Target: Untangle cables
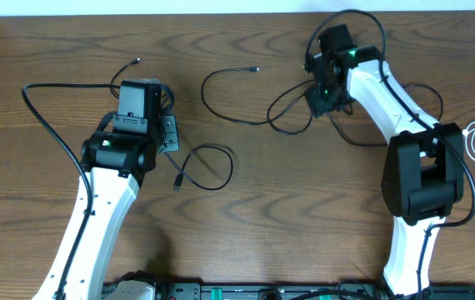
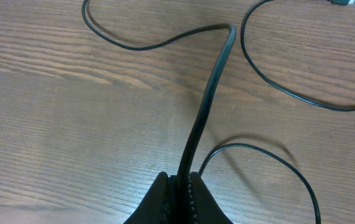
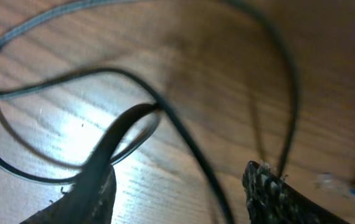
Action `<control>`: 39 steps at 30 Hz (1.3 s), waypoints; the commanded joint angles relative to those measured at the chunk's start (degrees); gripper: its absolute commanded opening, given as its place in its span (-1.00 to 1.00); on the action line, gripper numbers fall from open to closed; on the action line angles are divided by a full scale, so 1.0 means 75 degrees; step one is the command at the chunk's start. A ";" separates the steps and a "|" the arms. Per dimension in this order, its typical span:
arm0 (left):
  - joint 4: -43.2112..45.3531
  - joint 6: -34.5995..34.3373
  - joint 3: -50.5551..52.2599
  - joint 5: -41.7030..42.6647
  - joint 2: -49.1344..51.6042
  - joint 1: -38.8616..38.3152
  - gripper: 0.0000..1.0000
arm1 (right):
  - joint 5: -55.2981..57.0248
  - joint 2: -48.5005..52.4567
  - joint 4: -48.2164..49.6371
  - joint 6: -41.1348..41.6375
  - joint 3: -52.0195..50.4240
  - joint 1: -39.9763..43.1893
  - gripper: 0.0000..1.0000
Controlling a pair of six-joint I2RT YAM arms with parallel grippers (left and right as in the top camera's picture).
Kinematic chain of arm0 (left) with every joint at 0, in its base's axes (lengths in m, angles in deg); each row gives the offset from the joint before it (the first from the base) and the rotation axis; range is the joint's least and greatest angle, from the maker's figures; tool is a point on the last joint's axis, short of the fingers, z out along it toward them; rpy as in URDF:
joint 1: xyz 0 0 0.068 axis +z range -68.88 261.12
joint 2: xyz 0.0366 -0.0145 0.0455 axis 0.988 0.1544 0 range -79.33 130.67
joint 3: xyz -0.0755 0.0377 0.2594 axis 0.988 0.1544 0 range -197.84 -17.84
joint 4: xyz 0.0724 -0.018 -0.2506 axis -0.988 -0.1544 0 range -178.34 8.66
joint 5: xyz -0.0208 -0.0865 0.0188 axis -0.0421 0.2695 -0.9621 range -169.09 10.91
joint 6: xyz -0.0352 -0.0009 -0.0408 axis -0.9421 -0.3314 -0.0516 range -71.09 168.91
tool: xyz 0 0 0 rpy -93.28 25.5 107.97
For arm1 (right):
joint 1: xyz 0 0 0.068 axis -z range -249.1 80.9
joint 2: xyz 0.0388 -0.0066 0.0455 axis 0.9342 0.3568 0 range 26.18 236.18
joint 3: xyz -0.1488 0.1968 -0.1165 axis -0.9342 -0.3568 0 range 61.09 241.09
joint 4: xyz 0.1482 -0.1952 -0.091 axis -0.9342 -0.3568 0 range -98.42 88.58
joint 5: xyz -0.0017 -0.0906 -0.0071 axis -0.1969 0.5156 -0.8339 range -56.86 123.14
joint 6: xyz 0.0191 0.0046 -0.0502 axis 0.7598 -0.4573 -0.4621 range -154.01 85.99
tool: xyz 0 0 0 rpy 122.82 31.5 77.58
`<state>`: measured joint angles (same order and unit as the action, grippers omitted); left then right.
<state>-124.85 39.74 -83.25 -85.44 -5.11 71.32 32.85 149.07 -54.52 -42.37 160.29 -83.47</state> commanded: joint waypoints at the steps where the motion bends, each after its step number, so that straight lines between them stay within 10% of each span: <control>1: -0.0026 -0.0017 -0.0038 -0.0102 0.0035 0.0032 -0.85 | -0.0277 0.0006 -0.0009 0.0000 -0.0382 0.0017 -0.12; 3: -0.0026 -0.0017 -0.0038 -0.0102 0.0035 0.0032 -0.85 | -0.0280 -0.0012 -0.0006 0.0256 -0.0350 0.0017 -0.92; 4: -0.0029 -0.0017 -0.0038 -0.0102 0.0035 0.0032 -0.85 | -0.0350 -0.0044 -0.0023 0.0484 -0.0274 0.0017 -0.98; 13: -0.0055 -0.0017 -0.0038 -0.0102 0.0035 0.0032 -0.85 | -0.1655 -0.1932 -0.0434 0.0688 0.1746 0.0256 -0.98; 24: -0.0087 -0.0017 -0.0038 -0.0102 0.0035 0.0032 -0.85 | 0.2113 -0.4010 0.1789 0.1871 0.1912 0.2192 -0.98; 39: -0.0085 -0.0017 -0.0038 -0.0102 0.0035 0.0032 -0.85 | 0.2081 -0.2745 -0.0248 0.2372 0.1900 0.5018 -0.98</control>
<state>-125.29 39.74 -83.25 -85.46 -5.11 71.32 48.12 126.68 -55.03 -26.45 174.28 -46.44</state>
